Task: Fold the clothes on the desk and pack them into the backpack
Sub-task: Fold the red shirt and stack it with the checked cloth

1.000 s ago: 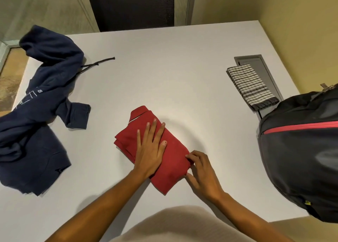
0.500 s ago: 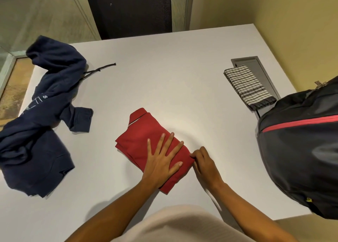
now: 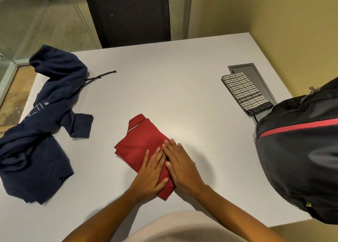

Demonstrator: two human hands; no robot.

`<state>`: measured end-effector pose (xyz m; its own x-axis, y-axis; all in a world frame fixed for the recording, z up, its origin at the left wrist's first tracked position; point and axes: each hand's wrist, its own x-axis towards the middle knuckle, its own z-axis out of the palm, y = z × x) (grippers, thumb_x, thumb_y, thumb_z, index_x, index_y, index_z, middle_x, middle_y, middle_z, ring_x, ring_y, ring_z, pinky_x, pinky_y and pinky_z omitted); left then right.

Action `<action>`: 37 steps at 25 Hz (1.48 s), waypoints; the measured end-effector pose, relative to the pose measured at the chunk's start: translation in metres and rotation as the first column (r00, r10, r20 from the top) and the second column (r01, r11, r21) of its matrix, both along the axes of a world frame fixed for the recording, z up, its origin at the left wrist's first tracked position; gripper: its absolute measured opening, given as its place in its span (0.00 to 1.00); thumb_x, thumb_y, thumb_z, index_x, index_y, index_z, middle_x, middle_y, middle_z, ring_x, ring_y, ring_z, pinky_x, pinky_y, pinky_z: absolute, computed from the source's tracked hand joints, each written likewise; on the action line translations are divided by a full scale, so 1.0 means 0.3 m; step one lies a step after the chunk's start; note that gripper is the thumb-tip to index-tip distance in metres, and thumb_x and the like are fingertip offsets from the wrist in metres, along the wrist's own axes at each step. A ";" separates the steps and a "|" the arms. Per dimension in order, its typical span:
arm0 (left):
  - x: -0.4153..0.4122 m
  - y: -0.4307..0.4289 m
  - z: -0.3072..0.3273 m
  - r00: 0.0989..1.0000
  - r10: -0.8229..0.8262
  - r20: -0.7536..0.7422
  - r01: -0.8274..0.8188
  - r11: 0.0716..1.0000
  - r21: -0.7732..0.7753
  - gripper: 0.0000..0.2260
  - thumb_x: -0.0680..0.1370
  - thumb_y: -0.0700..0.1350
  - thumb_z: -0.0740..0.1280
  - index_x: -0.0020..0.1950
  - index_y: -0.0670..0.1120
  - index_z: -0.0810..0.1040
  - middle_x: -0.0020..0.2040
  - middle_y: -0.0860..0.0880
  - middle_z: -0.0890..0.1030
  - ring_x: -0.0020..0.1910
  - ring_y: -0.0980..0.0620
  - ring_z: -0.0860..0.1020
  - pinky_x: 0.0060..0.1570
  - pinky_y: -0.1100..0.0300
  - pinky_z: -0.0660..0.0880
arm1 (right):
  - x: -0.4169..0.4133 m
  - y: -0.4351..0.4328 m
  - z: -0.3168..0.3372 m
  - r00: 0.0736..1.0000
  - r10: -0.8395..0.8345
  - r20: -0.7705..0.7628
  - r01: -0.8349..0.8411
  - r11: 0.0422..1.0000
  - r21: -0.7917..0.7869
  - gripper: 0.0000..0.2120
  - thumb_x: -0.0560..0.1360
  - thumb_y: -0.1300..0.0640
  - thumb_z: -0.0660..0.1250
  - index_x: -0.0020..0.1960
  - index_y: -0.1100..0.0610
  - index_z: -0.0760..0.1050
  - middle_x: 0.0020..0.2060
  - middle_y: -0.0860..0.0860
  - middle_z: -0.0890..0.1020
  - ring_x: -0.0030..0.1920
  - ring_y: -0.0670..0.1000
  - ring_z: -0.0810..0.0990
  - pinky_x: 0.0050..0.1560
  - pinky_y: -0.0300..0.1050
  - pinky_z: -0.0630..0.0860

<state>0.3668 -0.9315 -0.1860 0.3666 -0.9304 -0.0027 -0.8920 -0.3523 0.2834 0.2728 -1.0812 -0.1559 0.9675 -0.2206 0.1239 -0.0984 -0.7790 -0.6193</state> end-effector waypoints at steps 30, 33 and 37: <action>0.278 -0.099 0.065 0.948 0.305 0.091 -0.301 0.952 -0.059 0.25 0.82 0.49 0.50 0.79 0.51 0.48 0.80 0.48 0.47 0.78 0.49 0.44 0.76 0.45 0.45 | 0.141 -0.007 -0.027 0.639 0.696 -0.328 -0.738 0.436 -0.515 0.23 0.84 0.42 0.46 0.74 0.47 0.66 0.74 0.49 0.66 0.77 0.57 0.56 0.75 0.66 0.43; 0.259 -0.098 0.017 0.951 0.294 0.094 -0.294 0.956 -0.012 0.24 0.83 0.50 0.47 0.79 0.53 0.49 0.80 0.49 0.48 0.78 0.50 0.45 0.75 0.46 0.46 | 0.098 -0.044 -0.021 0.638 0.716 -0.285 -0.756 0.511 -0.408 0.20 0.84 0.45 0.49 0.68 0.47 0.74 0.73 0.45 0.69 0.78 0.52 0.52 0.76 0.62 0.44; 0.233 -0.108 0.012 0.921 0.380 0.087 -0.380 0.925 -0.018 0.23 0.82 0.50 0.48 0.78 0.51 0.56 0.79 0.49 0.53 0.78 0.50 0.49 0.76 0.47 0.46 | 0.019 -0.075 0.014 0.823 0.560 -0.093 -0.560 0.828 0.030 0.15 0.81 0.49 0.60 0.52 0.55 0.83 0.56 0.46 0.83 0.68 0.45 0.72 0.75 0.54 0.59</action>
